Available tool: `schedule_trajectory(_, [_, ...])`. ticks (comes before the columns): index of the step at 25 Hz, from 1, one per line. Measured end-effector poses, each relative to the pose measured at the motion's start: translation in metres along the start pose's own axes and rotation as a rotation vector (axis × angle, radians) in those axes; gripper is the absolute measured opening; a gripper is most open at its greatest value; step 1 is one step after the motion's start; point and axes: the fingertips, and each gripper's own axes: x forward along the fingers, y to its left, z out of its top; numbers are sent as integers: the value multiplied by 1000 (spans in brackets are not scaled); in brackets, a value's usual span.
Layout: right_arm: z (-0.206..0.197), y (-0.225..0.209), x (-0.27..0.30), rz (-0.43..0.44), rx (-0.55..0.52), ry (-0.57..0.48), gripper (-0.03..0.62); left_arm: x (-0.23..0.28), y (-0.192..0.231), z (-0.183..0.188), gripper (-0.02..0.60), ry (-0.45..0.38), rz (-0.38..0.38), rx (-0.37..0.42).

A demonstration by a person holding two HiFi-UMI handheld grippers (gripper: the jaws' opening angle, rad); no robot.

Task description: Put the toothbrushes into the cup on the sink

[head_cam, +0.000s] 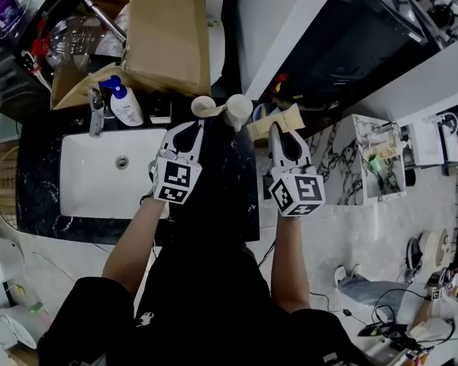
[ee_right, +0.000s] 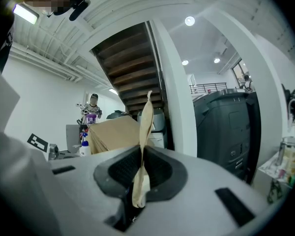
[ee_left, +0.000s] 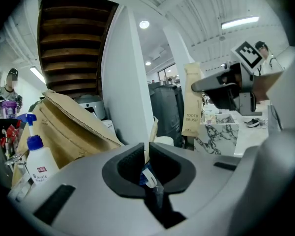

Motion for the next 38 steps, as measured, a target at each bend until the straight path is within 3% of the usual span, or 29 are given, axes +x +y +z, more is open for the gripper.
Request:
schedule_trajectory(12, [3,3,24,42,-45,-2,25,-33,11,14,3,-32,45,-92])
schedule_trajectory(27, [-7,-6,68,97,-62,12,25,-63,28,-3,3,4,175,-115])
schedule_trajectory(38, [-18,-12,95,111,-106,38,25,-70,37,-7,3,22,228,-127])
